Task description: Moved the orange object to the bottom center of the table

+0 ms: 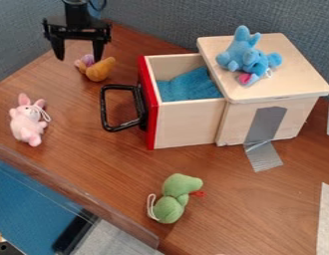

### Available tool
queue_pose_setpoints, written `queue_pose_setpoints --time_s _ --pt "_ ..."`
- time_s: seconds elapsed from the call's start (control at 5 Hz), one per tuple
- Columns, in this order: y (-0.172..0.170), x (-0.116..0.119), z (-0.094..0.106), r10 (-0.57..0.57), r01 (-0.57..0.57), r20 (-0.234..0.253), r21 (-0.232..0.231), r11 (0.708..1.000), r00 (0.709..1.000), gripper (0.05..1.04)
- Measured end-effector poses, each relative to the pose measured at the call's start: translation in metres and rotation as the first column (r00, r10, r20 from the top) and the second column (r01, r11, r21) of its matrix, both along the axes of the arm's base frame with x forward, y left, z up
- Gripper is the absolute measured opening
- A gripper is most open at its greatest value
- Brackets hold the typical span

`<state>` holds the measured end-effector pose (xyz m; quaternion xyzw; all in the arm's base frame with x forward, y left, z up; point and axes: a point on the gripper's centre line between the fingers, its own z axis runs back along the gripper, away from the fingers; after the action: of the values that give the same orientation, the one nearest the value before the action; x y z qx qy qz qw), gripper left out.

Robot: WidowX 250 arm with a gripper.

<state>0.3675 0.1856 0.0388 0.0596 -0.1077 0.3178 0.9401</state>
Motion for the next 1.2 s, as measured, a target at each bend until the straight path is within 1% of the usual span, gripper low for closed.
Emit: queue_pose_setpoints --time_s 0.2,0.4,0.6,0.8,1.0,1.2 --pt "-0.007 0.005 -0.015 -0.006 0.006 -0.005 -0.002 1.0 1.0 1.0" --pt "-0.009 0.004 -0.037 -0.008 0.008 -0.045 -0.004 1.0 0.999 0.964" --pt "-0.005 0.009 -0.039 -0.002 0.002 -0.031 0.003 1.0 1.0 0.686" --pt "-0.002 0.006 -0.04 0.024 -0.025 -0.025 -0.02 0.999 0.999 0.376" --pt "-0.006 0.009 -0.01 0.024 -0.022 0.028 -0.048 0.999 0.999 0.157" --pt "-0.005 0.002 0.019 0.016 -0.012 0.062 -0.072 0.997 0.998 0.08"
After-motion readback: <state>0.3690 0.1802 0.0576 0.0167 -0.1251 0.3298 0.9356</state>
